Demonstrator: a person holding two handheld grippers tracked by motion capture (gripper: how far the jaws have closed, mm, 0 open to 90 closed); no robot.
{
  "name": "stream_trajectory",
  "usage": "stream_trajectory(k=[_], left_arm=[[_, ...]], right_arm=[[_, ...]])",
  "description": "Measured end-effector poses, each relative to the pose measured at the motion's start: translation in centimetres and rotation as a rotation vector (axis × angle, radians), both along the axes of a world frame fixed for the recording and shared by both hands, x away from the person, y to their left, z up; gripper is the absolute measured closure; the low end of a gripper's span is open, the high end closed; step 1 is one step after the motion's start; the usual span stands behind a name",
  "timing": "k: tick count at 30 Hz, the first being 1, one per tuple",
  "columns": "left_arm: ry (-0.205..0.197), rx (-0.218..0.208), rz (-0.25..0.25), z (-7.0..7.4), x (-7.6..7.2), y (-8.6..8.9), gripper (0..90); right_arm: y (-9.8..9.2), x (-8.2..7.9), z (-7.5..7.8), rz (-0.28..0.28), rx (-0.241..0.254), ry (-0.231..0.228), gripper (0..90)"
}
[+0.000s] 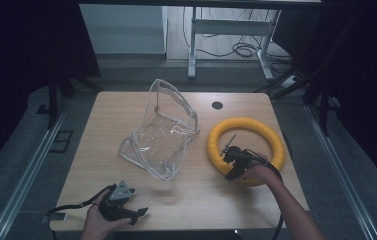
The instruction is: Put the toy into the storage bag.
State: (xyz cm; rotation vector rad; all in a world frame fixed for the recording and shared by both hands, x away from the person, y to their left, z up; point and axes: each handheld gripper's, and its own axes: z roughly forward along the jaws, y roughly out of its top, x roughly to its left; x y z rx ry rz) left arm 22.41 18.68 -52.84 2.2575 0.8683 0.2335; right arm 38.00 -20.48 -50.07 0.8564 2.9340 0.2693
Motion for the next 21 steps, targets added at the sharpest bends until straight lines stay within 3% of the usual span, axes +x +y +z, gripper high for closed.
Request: stream_trajectory(k=[8,16,19,21], left_arm=[[0.002,0.000,-0.003,-0.07,0.01,-0.06,18.5],[0.000,0.004,-0.002,-0.05,-0.03,-0.01,18.5],[0.000,0.006,-0.002,-0.06,-0.03,-0.01,18.5],[-0.002,0.005,0.000,-0.03,-0.03,0.00,18.5]], right_arm=[[0.05,0.14,-0.03,0.006,0.006,0.022,50.2],[0.51,0.66,0.16,0.025,-0.039,0.069,51.4],[0.33,0.80,0.40,0.027,-0.021,0.072,51.6],[0.13,0.86,0.81,0.022,0.018,0.057,51.7]])
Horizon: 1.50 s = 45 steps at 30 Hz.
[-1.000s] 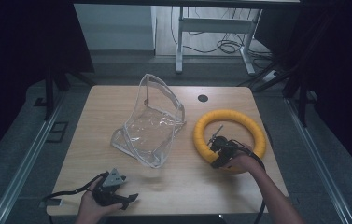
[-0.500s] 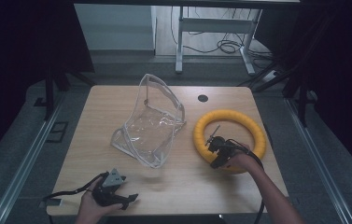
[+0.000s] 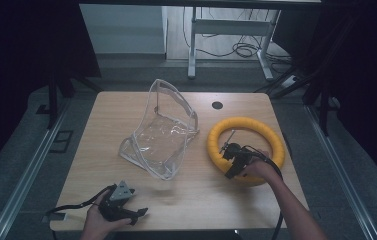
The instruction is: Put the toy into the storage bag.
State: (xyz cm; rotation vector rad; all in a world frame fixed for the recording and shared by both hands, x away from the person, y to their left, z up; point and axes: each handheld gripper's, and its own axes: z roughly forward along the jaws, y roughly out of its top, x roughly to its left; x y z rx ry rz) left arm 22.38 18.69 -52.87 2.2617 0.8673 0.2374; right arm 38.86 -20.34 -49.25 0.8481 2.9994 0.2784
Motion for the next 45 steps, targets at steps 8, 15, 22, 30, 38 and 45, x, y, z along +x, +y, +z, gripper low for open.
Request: stream_trajectory(k=[8,15,22,30,38,45], left_arm=[[-0.002,-0.003,0.005,0.0,0.0,0.0,18.5],[-0.002,-0.006,0.006,0.0,0.0,0.0,18.6],[-0.004,-0.008,0.011,0.0,0.1,0.0,18.6],[-0.006,-0.009,0.010,0.1,0.1,0.0,18.6],[-0.008,-0.009,0.011,0.1,0.1,0.0,18.6],[-0.007,-0.008,0.010,0.1,0.1,0.0,18.6]], right_arm=[[-0.7,0.1,2.1,-0.041,0.092,-0.038,52.0],[-1.6,0.0,3.6,-0.068,0.166,-0.064,52.2],[-2.2,-0.2,5.3,-0.091,0.230,-0.120,52.3],[-2.7,-0.8,7.9,-0.101,0.340,-0.184,52.2],[-2.9,-1.3,9.7,-0.098,0.450,-0.224,52.2],[-2.8,-1.6,10.3,-0.097,0.502,-0.248,52.2]])
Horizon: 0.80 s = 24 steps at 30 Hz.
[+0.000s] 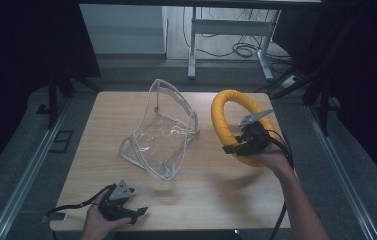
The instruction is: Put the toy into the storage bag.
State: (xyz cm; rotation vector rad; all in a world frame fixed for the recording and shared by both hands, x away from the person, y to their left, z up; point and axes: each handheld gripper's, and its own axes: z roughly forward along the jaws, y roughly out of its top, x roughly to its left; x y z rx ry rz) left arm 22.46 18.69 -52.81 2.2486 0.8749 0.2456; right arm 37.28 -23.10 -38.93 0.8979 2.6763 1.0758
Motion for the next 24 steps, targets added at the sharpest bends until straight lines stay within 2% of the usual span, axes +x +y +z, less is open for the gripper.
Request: stream_trajectory(k=[2,4,5,8,9,12,24], left_arm=[[0.000,0.000,0.001,0.0,0.0,0.0,18.6],[-0.002,0.000,0.000,0.1,0.0,0.1,18.6],[-0.003,-0.001,0.000,0.1,0.0,0.1,18.6],[-0.001,-0.002,0.000,0.1,0.0,0.0,18.6],[0.000,-0.003,0.001,0.1,0.0,0.0,18.6],[-0.001,-0.002,0.001,0.1,0.0,0.0,18.6],[-0.005,-0.001,0.000,0.2,0.0,0.2,18.6]], right_arm=[[0.0,-0.1,0.4,0.002,0.036,-0.010,52.2],[0.0,-0.2,0.6,0.000,0.050,-0.011,52.2],[0.0,-0.4,1.0,0.000,0.072,-0.028,52.2],[0.0,-0.5,1.4,0.004,0.094,-0.042,52.2],[0.0,-0.8,1.9,0.006,0.117,-0.060,52.1],[0.2,-1.0,2.3,0.010,0.137,-0.078,52.1],[0.7,-1.7,3.2,0.029,0.248,-0.105,52.0]])
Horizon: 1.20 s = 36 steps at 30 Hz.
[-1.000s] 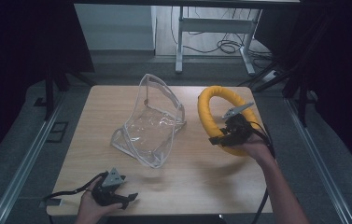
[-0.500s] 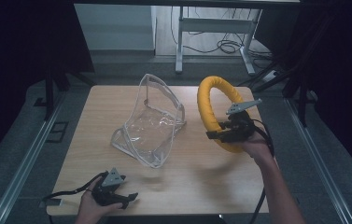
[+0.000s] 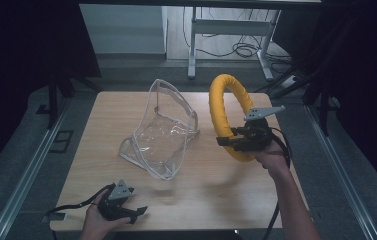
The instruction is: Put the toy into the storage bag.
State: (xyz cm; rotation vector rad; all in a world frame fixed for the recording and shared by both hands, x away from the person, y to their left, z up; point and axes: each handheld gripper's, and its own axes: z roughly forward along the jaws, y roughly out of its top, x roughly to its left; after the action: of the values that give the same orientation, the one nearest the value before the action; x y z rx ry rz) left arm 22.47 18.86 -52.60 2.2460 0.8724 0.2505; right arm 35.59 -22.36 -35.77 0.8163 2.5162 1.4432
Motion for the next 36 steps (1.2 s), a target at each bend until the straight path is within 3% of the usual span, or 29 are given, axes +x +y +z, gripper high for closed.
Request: stream_trajectory(k=[17,36], left_arm=[[0.002,-0.001,0.001,0.0,0.0,-0.1,18.6],[0.001,0.002,0.000,-0.1,0.0,-0.1,18.6]], right_arm=[[0.6,-0.9,1.1,0.020,0.117,-0.035,52.0],[1.5,-1.1,2.4,0.024,0.200,-0.069,51.8]])
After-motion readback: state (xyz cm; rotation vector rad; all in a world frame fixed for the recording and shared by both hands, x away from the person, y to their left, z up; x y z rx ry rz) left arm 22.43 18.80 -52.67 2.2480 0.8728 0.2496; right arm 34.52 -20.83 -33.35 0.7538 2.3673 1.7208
